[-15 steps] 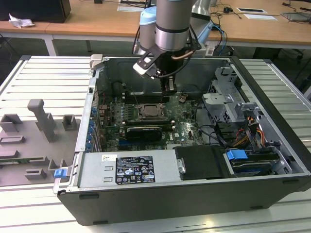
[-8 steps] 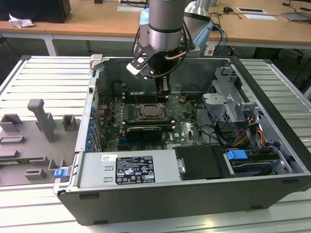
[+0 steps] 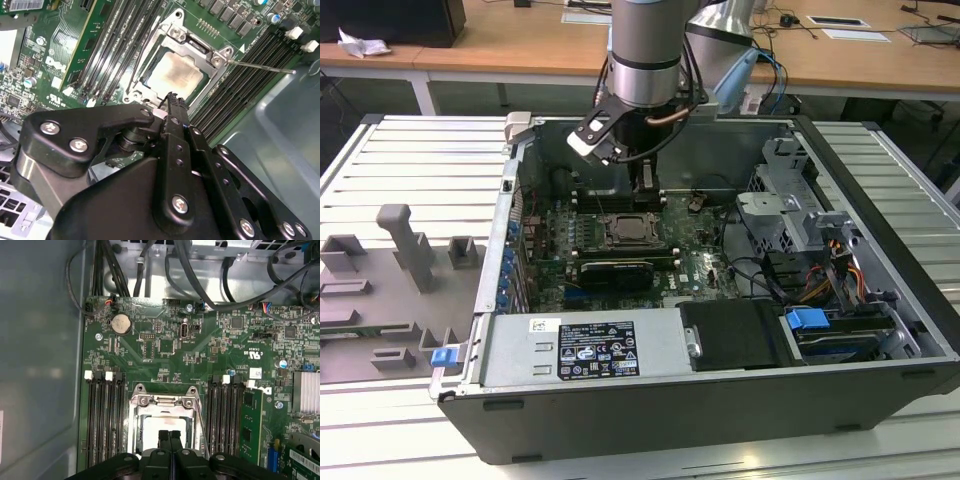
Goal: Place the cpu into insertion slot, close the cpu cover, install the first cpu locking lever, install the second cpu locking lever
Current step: 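Close the cpu cover, then install the first cpu locking lever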
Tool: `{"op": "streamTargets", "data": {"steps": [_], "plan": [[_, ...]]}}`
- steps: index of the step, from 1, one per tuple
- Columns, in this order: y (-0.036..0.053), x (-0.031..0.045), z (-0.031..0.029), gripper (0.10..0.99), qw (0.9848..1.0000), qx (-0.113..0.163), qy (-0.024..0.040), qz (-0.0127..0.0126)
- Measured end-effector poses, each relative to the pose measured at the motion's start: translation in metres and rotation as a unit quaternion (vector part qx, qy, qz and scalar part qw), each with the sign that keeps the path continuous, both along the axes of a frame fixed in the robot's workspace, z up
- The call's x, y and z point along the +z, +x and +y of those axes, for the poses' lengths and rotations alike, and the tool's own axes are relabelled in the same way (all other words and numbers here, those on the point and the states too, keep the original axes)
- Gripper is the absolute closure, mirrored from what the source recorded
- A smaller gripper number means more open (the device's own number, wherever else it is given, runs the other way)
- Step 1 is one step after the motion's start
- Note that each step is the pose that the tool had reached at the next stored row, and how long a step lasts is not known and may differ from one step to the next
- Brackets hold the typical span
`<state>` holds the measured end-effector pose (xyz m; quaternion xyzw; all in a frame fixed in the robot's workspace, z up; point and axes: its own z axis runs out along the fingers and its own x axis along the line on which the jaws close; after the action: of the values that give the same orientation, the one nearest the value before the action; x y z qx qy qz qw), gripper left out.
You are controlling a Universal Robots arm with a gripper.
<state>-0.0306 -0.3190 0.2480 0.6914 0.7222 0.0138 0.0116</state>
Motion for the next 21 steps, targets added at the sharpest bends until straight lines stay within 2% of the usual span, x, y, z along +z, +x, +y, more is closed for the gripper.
{"op": "streamTargets", "data": {"steps": [11, 21], "plan": [[-0.0032, 0.0002, 0.0, 0.98, 1.0, 0.0, 0.0, 0.0], [-0.0031, 0.004, 0.0, 0.98, 1.0, 0.0, -0.0003, 0.0]]}}
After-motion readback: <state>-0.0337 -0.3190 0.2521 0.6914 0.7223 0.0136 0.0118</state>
